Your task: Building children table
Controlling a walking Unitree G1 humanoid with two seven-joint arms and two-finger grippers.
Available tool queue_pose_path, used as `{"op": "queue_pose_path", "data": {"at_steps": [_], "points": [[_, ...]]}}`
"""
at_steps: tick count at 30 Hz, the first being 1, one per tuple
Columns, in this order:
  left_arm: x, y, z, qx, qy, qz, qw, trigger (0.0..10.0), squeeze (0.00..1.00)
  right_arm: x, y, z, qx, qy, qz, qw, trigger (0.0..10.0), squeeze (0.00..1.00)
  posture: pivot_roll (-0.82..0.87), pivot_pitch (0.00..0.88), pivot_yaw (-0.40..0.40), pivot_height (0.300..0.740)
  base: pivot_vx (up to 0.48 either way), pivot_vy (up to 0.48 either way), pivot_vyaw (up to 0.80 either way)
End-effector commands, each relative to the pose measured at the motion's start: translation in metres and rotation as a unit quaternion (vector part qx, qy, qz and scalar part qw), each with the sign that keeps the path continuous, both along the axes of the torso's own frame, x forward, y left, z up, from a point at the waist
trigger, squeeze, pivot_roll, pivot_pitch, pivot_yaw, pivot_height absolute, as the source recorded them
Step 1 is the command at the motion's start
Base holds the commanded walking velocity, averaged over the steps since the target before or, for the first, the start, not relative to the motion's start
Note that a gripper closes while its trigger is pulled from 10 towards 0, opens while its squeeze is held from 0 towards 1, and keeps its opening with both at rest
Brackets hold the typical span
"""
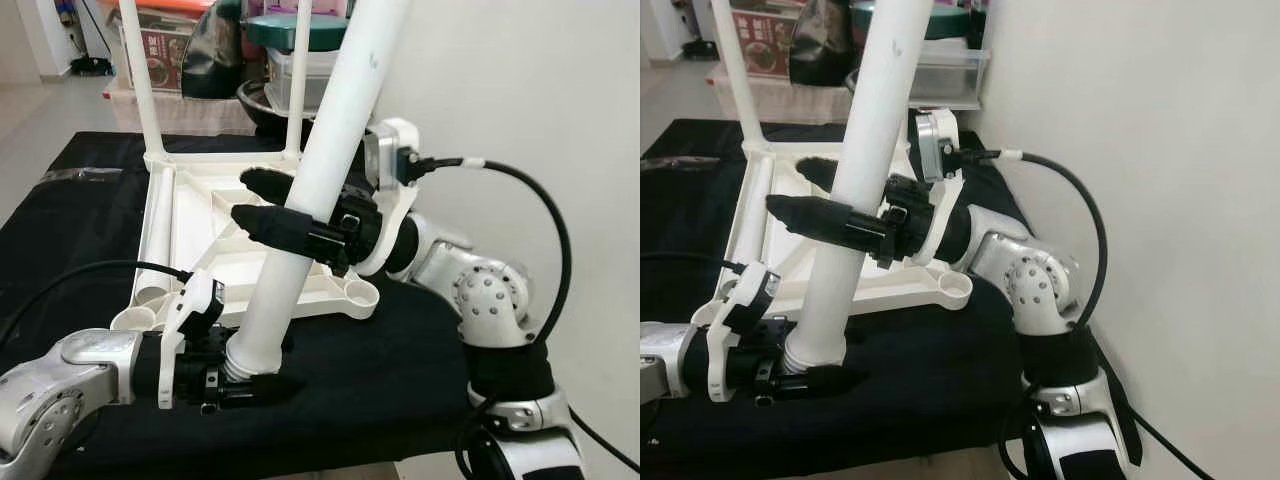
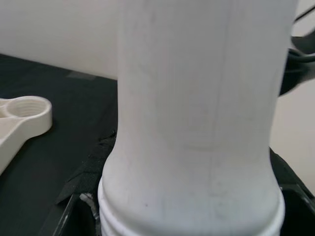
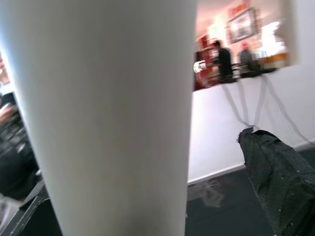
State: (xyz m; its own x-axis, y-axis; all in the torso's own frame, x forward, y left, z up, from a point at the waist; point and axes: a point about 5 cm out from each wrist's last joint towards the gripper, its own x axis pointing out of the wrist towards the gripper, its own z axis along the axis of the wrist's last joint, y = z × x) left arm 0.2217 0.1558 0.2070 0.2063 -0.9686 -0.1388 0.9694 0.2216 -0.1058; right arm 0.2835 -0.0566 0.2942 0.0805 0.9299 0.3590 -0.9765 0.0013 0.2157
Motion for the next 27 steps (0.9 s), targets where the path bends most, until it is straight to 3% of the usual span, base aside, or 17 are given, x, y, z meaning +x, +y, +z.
{"op": "queue_pose_path", "data": {"at_steps": [1,3,7,10,16,27], "points": [[0.000,0.002,-0.002,0.006,-0.005,0.008,1.000,0.0,0.00,-0.001,-0.004,0.002,0.006,0.006,-0.014,1.000,10.0,0.00,0.09,0.000,-0.110,0.740,0.000,0.000,0.00],[0.005,0.008,-0.013,0.022,0.002,0.031,0.999,0.0,0.00,0.002,-0.002,-0.005,0.015,0.053,-0.068,0.996,10.0,0.00,0.08,0.000,-0.105,0.740,0.000,0.000,0.00],[0.006,0.009,-0.015,0.025,0.004,0.037,0.999,0.0,0.00,0.002,-0.001,-0.007,0.017,0.065,-0.082,0.994,10.0,0.00,0.08,0.000,-0.105,0.740,0.000,0.000,0.00],[0.012,0.010,-0.021,0.056,-0.010,0.054,0.997,0.0,0.00,0.003,0.004,-0.012,0.021,0.088,-0.108,0.990,10.0,0.00,0.07,0.000,-0.094,0.740,0.000,0.000,0.00],[0.032,0.012,-0.032,0.088,-0.037,0.120,0.988,0.0,0.00,0.006,0.010,-0.017,0.027,0.129,-0.155,0.979,10.0,0.00,0.06,0.000,-0.091,0.740,0.000,0.000,0.00],[0.030,0.009,-0.040,0.109,-0.043,0.104,0.988,0.0,0.00,0.001,0.021,-0.029,0.010,0.163,-0.166,0.973,10.0,0.00,0.06,0.000,-0.091,0.740,0.000,0.000,0.00]]}}
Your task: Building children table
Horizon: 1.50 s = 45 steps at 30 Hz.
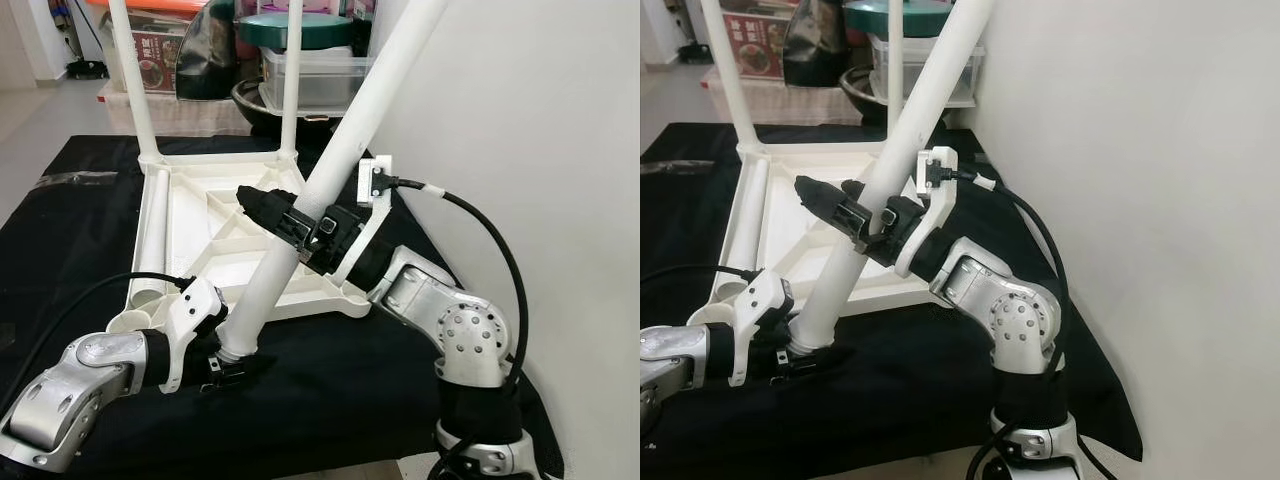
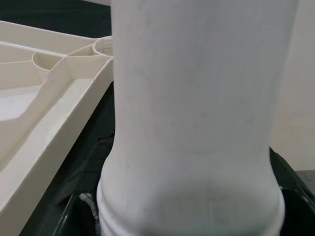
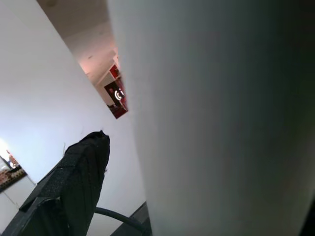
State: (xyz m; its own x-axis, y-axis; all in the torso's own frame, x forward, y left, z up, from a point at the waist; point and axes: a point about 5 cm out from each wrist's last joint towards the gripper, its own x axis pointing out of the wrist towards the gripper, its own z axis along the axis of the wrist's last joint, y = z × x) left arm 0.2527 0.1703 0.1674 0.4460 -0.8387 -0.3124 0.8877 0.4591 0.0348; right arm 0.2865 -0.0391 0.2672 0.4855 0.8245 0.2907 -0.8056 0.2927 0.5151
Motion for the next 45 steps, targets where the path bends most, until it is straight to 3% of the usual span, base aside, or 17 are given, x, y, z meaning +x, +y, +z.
{"op": "queue_pose_path", "data": {"at_steps": [1,7,9,18,19,21,22,38,39,40,41,42,45], "points": [[-0.001,-0.005,0.000,0.003,-0.005,-0.018,1.000,0.0,0.00,-0.002,0.003,-0.002,-0.004,0.002,-0.001,1.000,10.0,0.00,0.06,0.000,-0.091,0.740,0.000,0.000,0.00],[0.003,-0.009,-0.007,0.050,-0.027,-0.016,0.998,0.0,0.00,0.000,0.011,-0.011,-0.040,0.015,-0.041,0.998,10.0,0.00,0.06,0.000,-0.090,0.740,0.000,0.000,0.00],[0.007,-0.014,-0.007,0.059,-0.042,0.001,0.997,0.0,0.00,0.007,0.010,-0.021,-0.067,0.037,-0.082,0.994,10.0,0.00,0.06,0.000,-0.090,0.740,0.000,0.000,0.00],[0.005,-0.024,-0.014,0.076,-0.055,0.001,0.996,0.0,0.00,0.016,0.007,-0.032,-0.073,0.065,-0.130,0.987,10.0,0.00,0.06,0.000,-0.096,0.740,0.000,0.000,0.00],[0.005,-0.024,-0.013,0.075,-0.057,0.001,0.996,0.0,0.00,0.017,0.007,-0.032,-0.073,0.067,-0.134,0.986,4.8,0.00,0.06,0.000,-0.096,0.740,0.000,0.000,0.00],[0.006,-0.024,-0.013,0.074,-0.058,0.001,0.996,0.0,0.00,0.017,0.007,-0.033,-0.074,0.068,-0.137,0.986,4.8,0.00,0.06,0.000,-0.096,0.740,0.000,0.000,0.00],[0.006,-0.024,-0.012,0.074,-0.061,-0.001,0.995,0.0,0.00,0.020,0.007,-0.034,-0.073,0.070,-0.152,0.983,0.0,0.00,0.07,0.000,-0.097,0.740,0.000,0.000,0.00],[0.011,-0.025,-0.009,0.080,-0.083,0.005,0.993,0.0,0.00,0.020,0.008,-0.033,-0.062,0.057,-0.184,0.979,0.0,0.00,0.06,0.000,-0.091,0.740,0.000,0.000,0.00],[0.017,-0.019,-0.009,0.093,-0.107,0.032,0.989,3.3,0.53,0.020,0.007,-0.031,-0.057,0.053,-0.182,0.980,0.0,0.00,0.06,0.000,-0.090,0.740,0.000,0.000,0.00],[0.017,-0.019,-0.009,0.093,-0.107,0.032,0.989,3.3,0.53,0.020,0.007,-0.031,-0.057,0.053,-0.182,0.980,0.0,0.00,0.06,0.000,-0.090,0.740,0.000,0.000,0.00],[0.021,-0.016,-0.008,0.094,-0.114,0.049,0.988,7.3,1.00,0.020,0.007,-0.030,-0.055,0.050,-0.181,0.981,0.0,0.00,0.06,0.000,-0.091,0.740,0.000,0.000,0.00],[0.023,-0.013,-0.007,0.091,-0.113,0.062,0.987,10.0,1.00,0.020,0.007,-0.029,-0.054,0.048,-0.180,0.981,0.0,0.00,0.06,0.000,-0.091,0.740,0.000,0.000,0.00],[0.028,-0.006,-0.003,0.085,-0.125,0.089,0.985,10.0,1.00,0.020,0.006,-0.029,-0.053,0.043,-0.180,0.981,0.0,0.00,0.06,0.000,-0.092,0.740,0.000,0.000,0.00]]}}
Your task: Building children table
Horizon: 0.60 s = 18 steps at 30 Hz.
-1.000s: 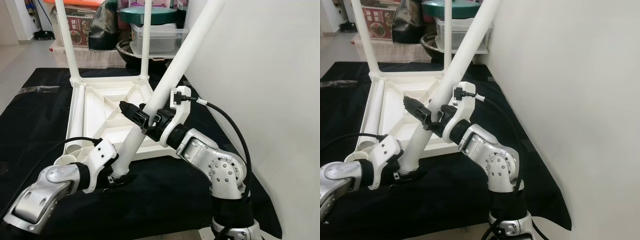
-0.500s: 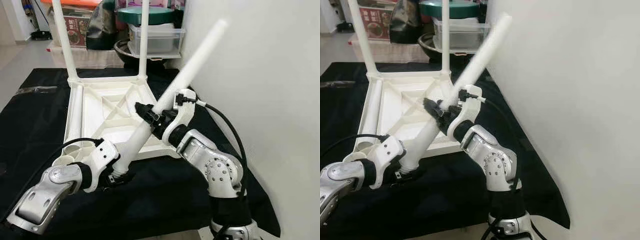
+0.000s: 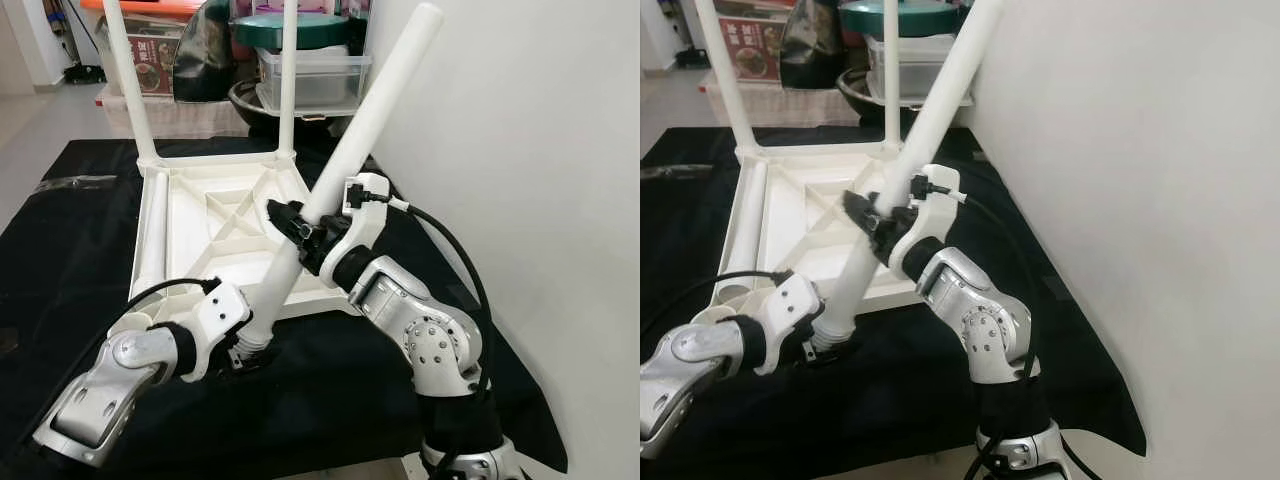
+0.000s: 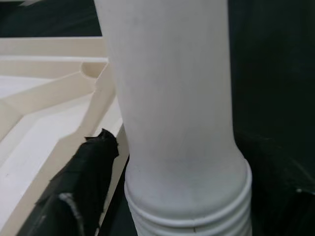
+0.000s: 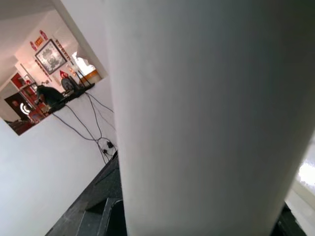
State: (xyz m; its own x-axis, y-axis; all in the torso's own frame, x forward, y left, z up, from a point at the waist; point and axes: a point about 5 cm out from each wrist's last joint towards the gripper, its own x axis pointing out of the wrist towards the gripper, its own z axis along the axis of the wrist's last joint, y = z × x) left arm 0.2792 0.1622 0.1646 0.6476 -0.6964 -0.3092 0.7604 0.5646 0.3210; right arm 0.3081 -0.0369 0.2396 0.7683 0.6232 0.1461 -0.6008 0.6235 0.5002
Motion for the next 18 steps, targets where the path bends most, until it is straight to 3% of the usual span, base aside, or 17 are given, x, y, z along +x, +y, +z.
{"op": "queue_pose_path", "data": {"at_steps": [1,7,9,13,15,17,18], "points": [[0.004,0.005,0.006,-0.014,-0.018,0.026,0.999,10.0,1.00,-0.001,0.002,-0.001,0.016,0.004,-0.003,1.000,0.0,0.00,0.07,0.000,-0.093,0.740,0.000,0.000,0.00],[0.008,0.013,0.018,-0.047,-0.043,0.067,0.996,10.0,1.00,0.003,-0.006,0.001,0.013,-0.006,-0.017,1.000,0.0,0.00,0.07,0.000,-0.093,0.740,0.000,0.000,0.00],[0.002,0.018,0.026,-0.071,-0.052,0.081,0.993,10.0,1.00,0.017,-0.027,0.007,-0.013,-0.034,-0.059,0.998,0.0,0.00,0.07,0.000,-0.095,0.740,0.000,0.000,0.00],[-0.001,0.022,0.034,-0.094,-0.063,0.094,0.989,10.0,1.00,0.027,-0.044,0.011,-0.035,-0.054,-0.089,0.994,0.0,0.00,0.08,0.000,-0.096,0.740,0.000,0.000,0.00],[-0.007,0.028,0.044,-0.132,-0.081,0.115,0.981,10.0,1.00,0.040,-0.073,0.022,-0.069,-0.085,-0.136,0.985,0.0,0.00,0.09,0.000,-0.096,0.740,0.000,0.000,0.00],[-0.010,0.029,0.045,-0.142,-0.084,0.118,0.979,10.0,1.00,0.043,-0.081,0.025,-0.077,-0.093,-0.150,0.981,0.0,0.00,0.09,0.000,-0.096,0.740,0.000,0.000,0.00],[-0.017,0.029,0.042,-0.152,-0.078,0.116,0.979,10.0,1.00,0.047,-0.093,0.030,-0.089,-0.104,-0.174,0.975,0.0,0.00,0.10,0.000,-0.099,0.740,0.000,0.000,0.00]]}}
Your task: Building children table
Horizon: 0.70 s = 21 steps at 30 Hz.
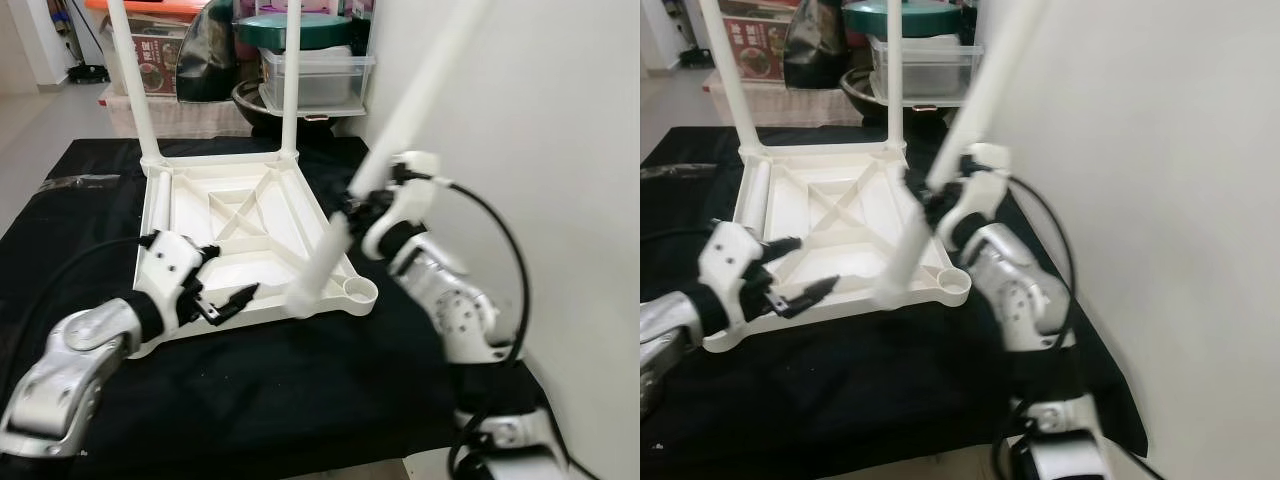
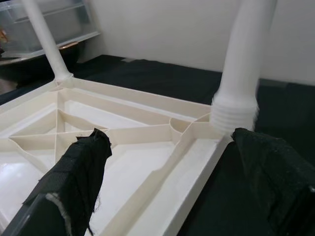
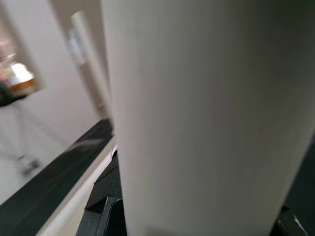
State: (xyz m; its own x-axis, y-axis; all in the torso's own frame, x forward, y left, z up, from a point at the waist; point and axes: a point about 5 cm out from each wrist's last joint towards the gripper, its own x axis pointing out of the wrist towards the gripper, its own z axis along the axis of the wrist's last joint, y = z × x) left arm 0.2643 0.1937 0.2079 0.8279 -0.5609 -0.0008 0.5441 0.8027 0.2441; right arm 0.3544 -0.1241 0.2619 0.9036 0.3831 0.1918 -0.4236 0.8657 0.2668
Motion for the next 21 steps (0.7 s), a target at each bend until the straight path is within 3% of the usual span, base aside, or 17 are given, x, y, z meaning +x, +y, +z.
{"op": "queue_pose_path", "data": {"at_steps": [1,2,3,6,10,13,16,17,18,19,21], "points": [[-0.012,-0.005,-0.010,-0.011,0.022,-0.019,1.000,10.0,0.16,0.005,-0.018,0.013,-0.007,-0.033,-0.038,0.999,0.0,0.00,0.11,0.000,-0.102,0.740,0.000,0.000,0.00],[-0.019,-0.008,-0.016,-0.007,0.033,-0.030,0.999,10.0,0.16,0.007,-0.025,0.016,-0.013,-0.040,-0.052,0.998,0.0,0.00,0.11,0.000,-0.102,0.740,0.000,0.000,0.00],[-0.025,-0.010,-0.023,-0.004,0.044,-0.038,0.998,10.0,0.00,0.010,-0.033,0.020,-0.017,-0.047,-0.072,0.996,0.0,0.00,0.11,0.000,-0.103,0.740,0.000,0.000,0.00],[-0.029,-0.012,-0.027,-0.001,0.050,-0.043,0.998,10.0,0.00,0.011,-0.037,0.023,-0.019,-0.051,-0.083,0.995,0.0,0.00,0.11,0.000,-0.103,0.740,0.000,0.000,0.00],[-0.024,0.008,-0.058,0.016,0.097,0.077,0.992,10.0,0.00,0.014,-0.059,0.045,0.018,-0.080,-0.130,0.988,0.0,0.00,0.12,0.000,-0.097,0.740,0.000,0.000,0.00],[-0.024,0.009,-0.065,0.021,0.111,0.090,0.990,10.0,0.00,0.015,-0.061,0.047,0.031,-0.081,-0.131,0.988,0.0,0.00,0.12,0.000,-0.093,0.740,0.000,0.000,0.00],[-0.030,-0.003,-0.077,0.026,0.132,0.071,0.988,10.0,0.00,0.016,-0.063,0.047,0.073,-0.070,-0.124,0.987,0.0,0.00,0.11,0.000,-0.090,0.740,0.000,0.000,0.00],[-0.034,-0.011,-0.082,0.030,0.140,0.054,0.988,10.0,0.00,0.017,-0.064,0.046,0.127,-0.054,-0.112,0.984,0.0,0.00,0.12,0.000,-0.089,0.740,0.000,0.000,0.00],[-0.034,-0.011,-0.082,0.030,0.140,0.054,0.988,10.0,0.00,0.017,-0.064,0.046,0.127,-0.054,-0.112,0.984,0.0,0.00,0.12,0.000,-0.089,0.740,0.000,0.000,0.00],[-0.039,-0.022,-0.091,0.043,0.154,0.041,0.986,10.0,0.00,0.019,-0.069,0.049,0.225,-0.033,-0.095,0.969,0.0,0.00,0.11,0.000,-0.083,0.740,0.000,0.000,0.00],[-0.040,-0.024,-0.093,0.043,0.157,0.039,0.986,10.0,0.00,0.020,-0.070,0.051,0.245,-0.030,-0.090,0.965,0.0,0.00,0.11,0.000,-0.083,0.740,0.000,0.000,0.00]]}}
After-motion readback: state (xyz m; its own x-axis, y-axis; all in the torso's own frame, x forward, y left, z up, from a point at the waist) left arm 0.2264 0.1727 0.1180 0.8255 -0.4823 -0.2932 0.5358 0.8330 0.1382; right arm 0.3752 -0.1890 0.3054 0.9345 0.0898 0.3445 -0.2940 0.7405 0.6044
